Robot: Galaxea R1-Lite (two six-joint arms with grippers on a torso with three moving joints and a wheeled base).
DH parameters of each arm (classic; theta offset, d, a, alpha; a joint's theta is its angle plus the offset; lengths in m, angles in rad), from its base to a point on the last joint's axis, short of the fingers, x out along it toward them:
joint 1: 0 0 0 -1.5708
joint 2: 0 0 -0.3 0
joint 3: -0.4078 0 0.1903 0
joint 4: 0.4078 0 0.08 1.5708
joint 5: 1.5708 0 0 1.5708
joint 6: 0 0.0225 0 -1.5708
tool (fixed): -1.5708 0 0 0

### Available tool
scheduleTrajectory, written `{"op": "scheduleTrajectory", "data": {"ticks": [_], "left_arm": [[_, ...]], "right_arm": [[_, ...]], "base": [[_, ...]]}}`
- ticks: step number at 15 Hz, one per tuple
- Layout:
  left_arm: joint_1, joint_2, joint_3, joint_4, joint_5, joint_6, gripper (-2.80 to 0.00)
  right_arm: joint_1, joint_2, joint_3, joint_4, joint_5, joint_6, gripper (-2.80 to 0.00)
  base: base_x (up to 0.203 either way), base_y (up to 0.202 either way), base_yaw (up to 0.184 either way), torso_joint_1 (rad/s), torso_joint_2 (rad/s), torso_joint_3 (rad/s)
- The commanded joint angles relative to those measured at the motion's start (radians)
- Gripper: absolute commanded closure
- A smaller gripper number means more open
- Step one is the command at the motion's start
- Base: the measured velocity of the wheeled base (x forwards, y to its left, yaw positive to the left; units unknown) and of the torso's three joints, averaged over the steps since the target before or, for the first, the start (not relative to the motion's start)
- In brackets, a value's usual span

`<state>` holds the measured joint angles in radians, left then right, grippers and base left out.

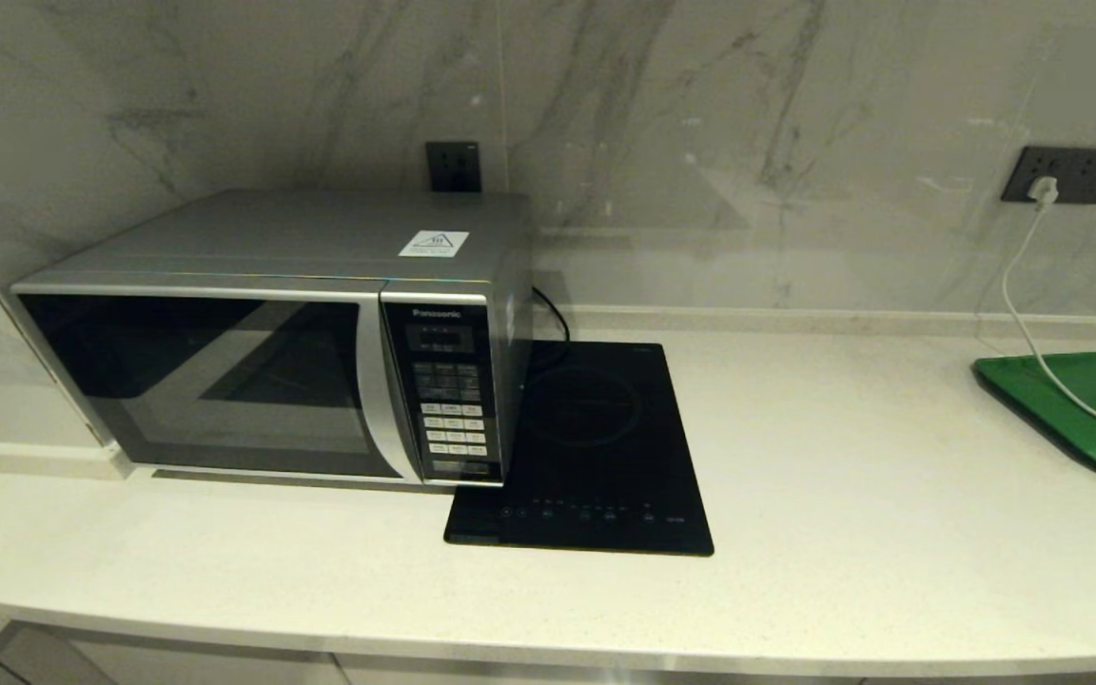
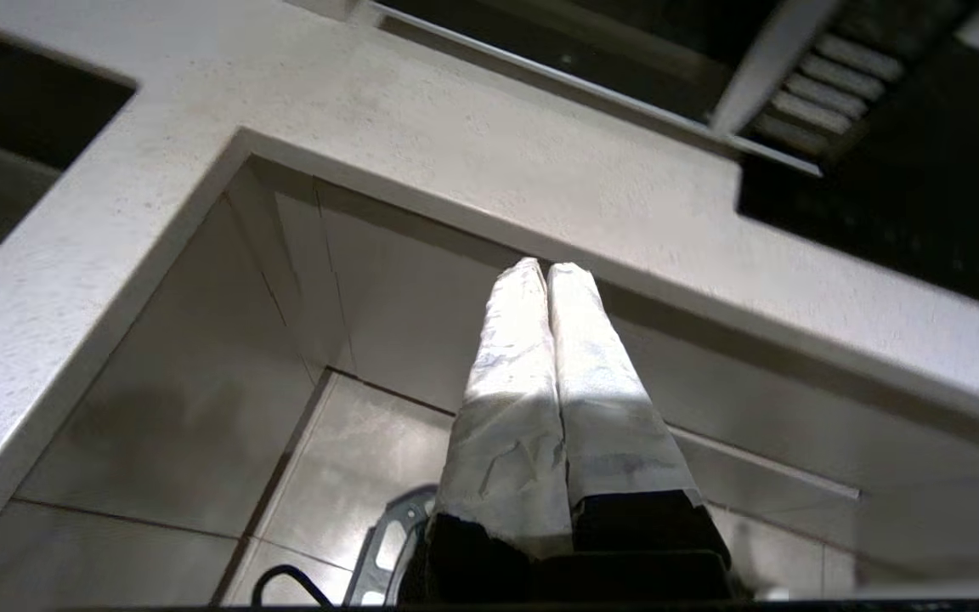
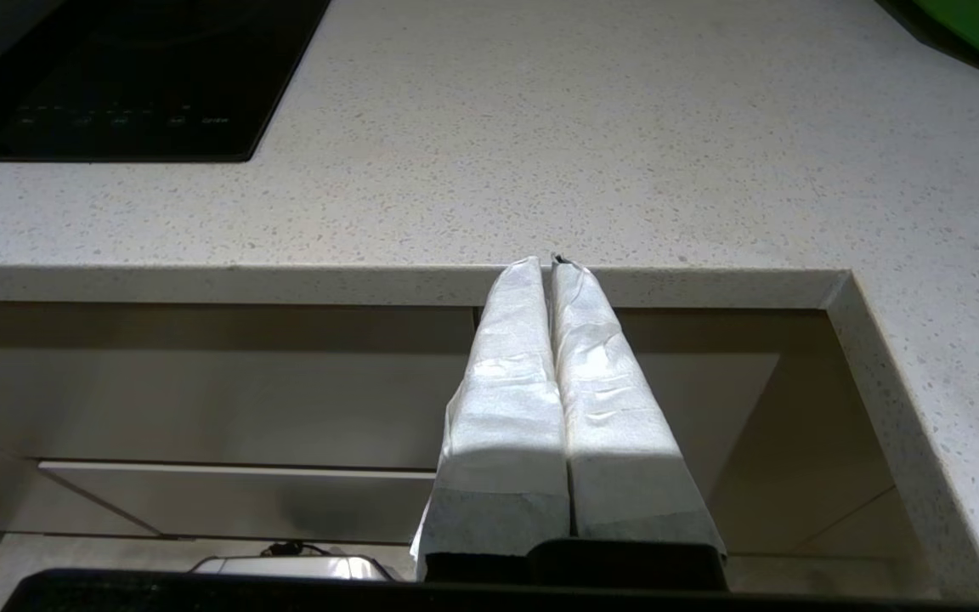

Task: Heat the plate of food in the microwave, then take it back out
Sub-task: Open the microwave oven

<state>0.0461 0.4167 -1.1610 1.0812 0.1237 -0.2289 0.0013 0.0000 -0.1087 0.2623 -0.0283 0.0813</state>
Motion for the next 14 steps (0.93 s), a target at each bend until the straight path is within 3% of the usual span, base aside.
{"op": "scheduleTrajectory", "data": {"ticks": [1,5,7,9,11,14], "left_arm": [[0.009,-0.134,0.043,0.005,-0.073,0.037,0.0],[-0.025,-0.234,0.152,0.002,-0.079,0.057,0.0],[-0.035,-0.318,0.265,-0.089,-0.082,0.082,0.0],[-0.038,-0.376,0.475,-0.355,-0.082,0.16,0.0],[-0.04,-0.396,0.712,-0.742,-0.081,0.22,0.0],[-0.041,-0.41,1.045,-1.071,-0.081,0.321,0.0]], "right_arm": [[0.001,0.0,0.0,0.002,0.0,0.0,0.0],[0.0,0.001,0.0,0.002,0.001,0.0,0.0],[0.0,0.0,0.0,0.002,0.001,0.0,0.0],[0.0,0.0,0.0,0.002,-0.001,0.0,0.0],[0.0,0.0,0.0,0.002,0.001,0.0,0.0],[0.0,0.0,0.0,0.002,0.001,0.0,0.0]], "base": [[0.0,0.0,0.0,0.0,0.0,0.0],[0.0,0.0,0.0,0.0,0.0,0.0],[0.0,0.0,0.0,0.0,0.0,0.0],[0.0,0.0,0.0,0.0,0.0,0.0],[0.0,0.0,0.0,0.0,0.0,0.0],[0.0,0.0,0.0,0.0,0.0,0.0]]}}
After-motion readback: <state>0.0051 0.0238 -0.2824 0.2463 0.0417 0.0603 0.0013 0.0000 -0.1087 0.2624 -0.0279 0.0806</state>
